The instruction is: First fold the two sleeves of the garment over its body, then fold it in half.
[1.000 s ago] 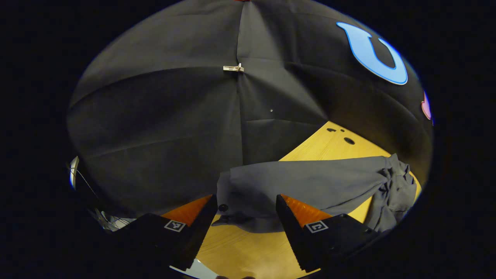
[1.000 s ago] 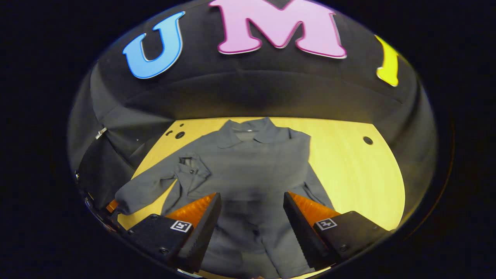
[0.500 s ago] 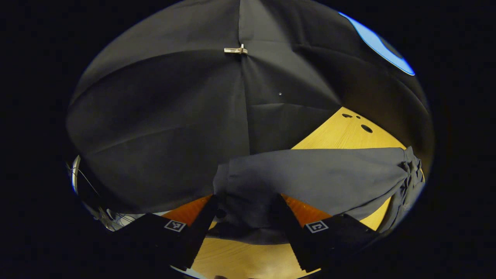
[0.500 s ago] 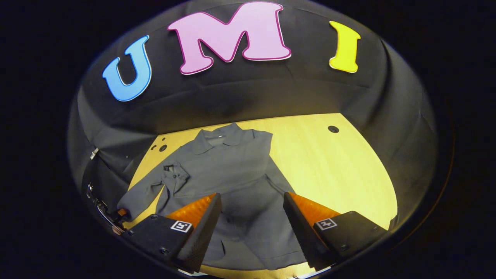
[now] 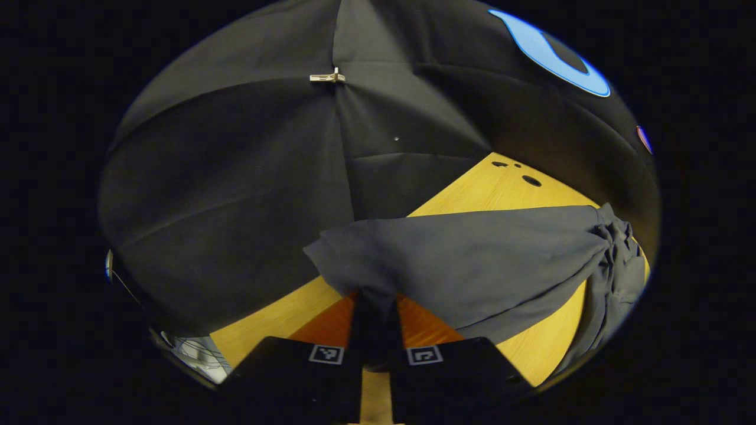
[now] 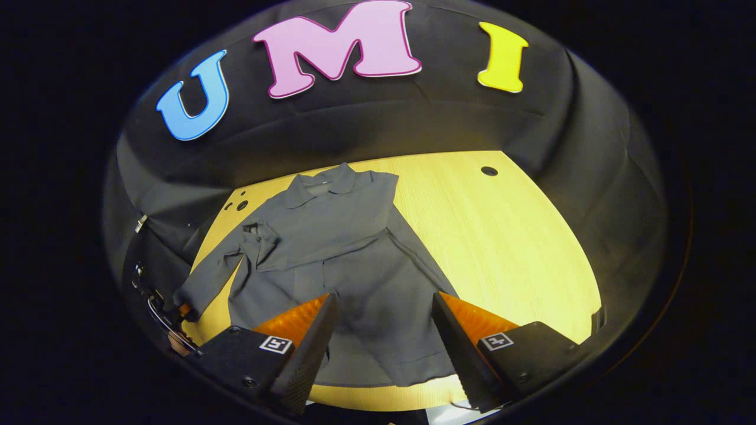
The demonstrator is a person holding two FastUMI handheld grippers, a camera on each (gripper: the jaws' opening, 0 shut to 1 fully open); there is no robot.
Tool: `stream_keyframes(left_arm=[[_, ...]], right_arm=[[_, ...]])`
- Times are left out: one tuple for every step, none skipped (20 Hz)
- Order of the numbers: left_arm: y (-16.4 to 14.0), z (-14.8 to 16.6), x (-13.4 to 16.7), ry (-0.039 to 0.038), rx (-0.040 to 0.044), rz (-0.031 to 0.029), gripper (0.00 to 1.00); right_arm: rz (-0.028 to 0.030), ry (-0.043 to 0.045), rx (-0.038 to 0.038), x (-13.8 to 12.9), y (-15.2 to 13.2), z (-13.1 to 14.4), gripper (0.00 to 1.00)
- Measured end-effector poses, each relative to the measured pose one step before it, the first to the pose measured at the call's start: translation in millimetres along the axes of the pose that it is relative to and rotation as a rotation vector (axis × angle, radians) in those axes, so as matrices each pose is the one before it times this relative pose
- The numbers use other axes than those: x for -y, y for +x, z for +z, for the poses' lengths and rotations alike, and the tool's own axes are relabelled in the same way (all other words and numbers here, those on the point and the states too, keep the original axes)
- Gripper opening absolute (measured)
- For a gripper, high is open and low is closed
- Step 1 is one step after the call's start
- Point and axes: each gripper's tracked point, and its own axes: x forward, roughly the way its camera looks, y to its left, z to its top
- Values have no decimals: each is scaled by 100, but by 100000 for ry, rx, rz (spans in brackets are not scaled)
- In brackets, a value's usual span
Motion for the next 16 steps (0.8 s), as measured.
stream_keyframes(left_arm=[[-310, -137, 282, 1431, -231, -1485, 15], [-164, -149, 86, 2599, -648, -484, 11], [112, 159, -53, 4416, -1249, 567, 10], [159, 92, -37, 3582, -1177, 1329, 7], [-238, 108, 323, 1394, -2160, 568, 6], [-481, 700, 876, -1043, 179, -1479, 6], [-451, 1083, 671, -2237, 2459, -1282, 6], [-559, 1106, 724, -1809, 1844, -823, 6], [-756, 1079, 801, -1194, 1631, -627, 6], [-602, 849, 1053, -673, 1272, -1353, 6], [-536, 718, 1081, 207, -56, -1031, 6], [-535, 393, 753, 391, -1100, 85, 5], [-454, 772, 887, -640, 248, -615, 6], [-301, 1012, 1413, -1578, 1498, -2070, 6], [-334, 1011, 1431, -1174, 1863, -2407, 6], [-349, 846, 1468, -146, 1353, -2207, 5]], right_arm=[[-371, 2252, -310, 327, 70, -480, 99], [-318, 2114, -84, 486, 12, -158, 99], [-167, 1577, -52, 347, -73, -272, 99], [-589, 1565, 171, 651, 45, 137, 99], [-484, 1512, 297, 905, -64, 121, 99], [-454, 1159, 471, 881, 57, 395, 99], [-660, 713, 635, 766, 129, 314, 99], [-923, 545, 399, 919, 251, 422, 99], [-527, 582, -40, 689, 238, 44, 99], [116, 811, -123, 470, 200, 108, 99], [316, 747, 131, 394, 67, 64, 99], [82, 422, -52, 379, 161, -45, 99], [-212, 100, -259, 607, 184, -135, 99], [-221, 175, 260, 567, 120, 89, 99], [355, 367, 105, 377, 102, 77, 99], [723, 346, -431, 267, 159, -39, 99]])
